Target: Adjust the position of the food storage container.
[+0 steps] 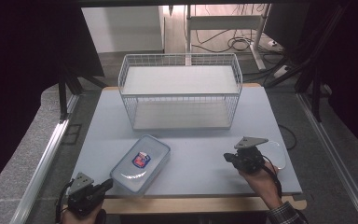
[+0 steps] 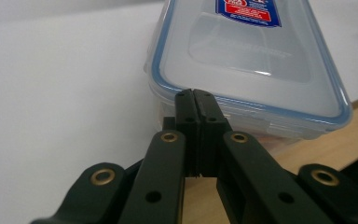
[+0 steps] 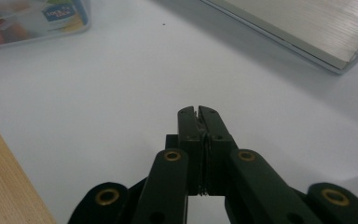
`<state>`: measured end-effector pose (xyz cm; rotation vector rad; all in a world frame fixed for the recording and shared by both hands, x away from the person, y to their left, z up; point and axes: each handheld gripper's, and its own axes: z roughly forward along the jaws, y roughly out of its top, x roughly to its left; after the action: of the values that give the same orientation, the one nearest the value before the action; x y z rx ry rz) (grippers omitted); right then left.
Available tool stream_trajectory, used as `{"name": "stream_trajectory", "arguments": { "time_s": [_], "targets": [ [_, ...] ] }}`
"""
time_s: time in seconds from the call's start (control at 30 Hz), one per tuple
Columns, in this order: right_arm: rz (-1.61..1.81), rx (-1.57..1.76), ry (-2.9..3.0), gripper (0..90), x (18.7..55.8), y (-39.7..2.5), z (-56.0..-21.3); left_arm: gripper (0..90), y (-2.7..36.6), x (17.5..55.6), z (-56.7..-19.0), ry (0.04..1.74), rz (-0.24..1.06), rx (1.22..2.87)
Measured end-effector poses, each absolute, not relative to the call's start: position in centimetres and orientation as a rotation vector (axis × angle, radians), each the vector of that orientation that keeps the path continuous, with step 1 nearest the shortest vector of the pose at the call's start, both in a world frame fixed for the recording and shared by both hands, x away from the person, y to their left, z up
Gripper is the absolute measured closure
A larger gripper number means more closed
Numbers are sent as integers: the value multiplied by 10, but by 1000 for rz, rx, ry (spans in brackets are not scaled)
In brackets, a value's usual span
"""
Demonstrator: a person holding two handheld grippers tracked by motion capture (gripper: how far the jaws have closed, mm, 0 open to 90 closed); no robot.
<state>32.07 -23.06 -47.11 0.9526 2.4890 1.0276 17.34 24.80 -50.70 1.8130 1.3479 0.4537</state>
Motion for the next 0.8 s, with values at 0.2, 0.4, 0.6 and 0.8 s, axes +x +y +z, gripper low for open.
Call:
{"name": "stream_trajectory", "arguments": {
  "time_s": [0.2, 0.4, 0.6, 0.8],
  "targets": [
    [1097, 951, 2510, 897, 327, -224, -471, 900, 242, 197, -506, 1366, 491, 1826],
    [1146, 891, 2542, 897, 341, -201, -472, 899, 243, 214, -507, 1382, 485, 1824],
    [1134, 836, 2562, 896, 363, -169, -475, 899, 243, 236, -507, 1377, 492, 1835],
    [1163, 832, 2574, 895, 387, -141, -476, 898, 240, 263, -505, 1370, 494, 1851]
  ]
}}
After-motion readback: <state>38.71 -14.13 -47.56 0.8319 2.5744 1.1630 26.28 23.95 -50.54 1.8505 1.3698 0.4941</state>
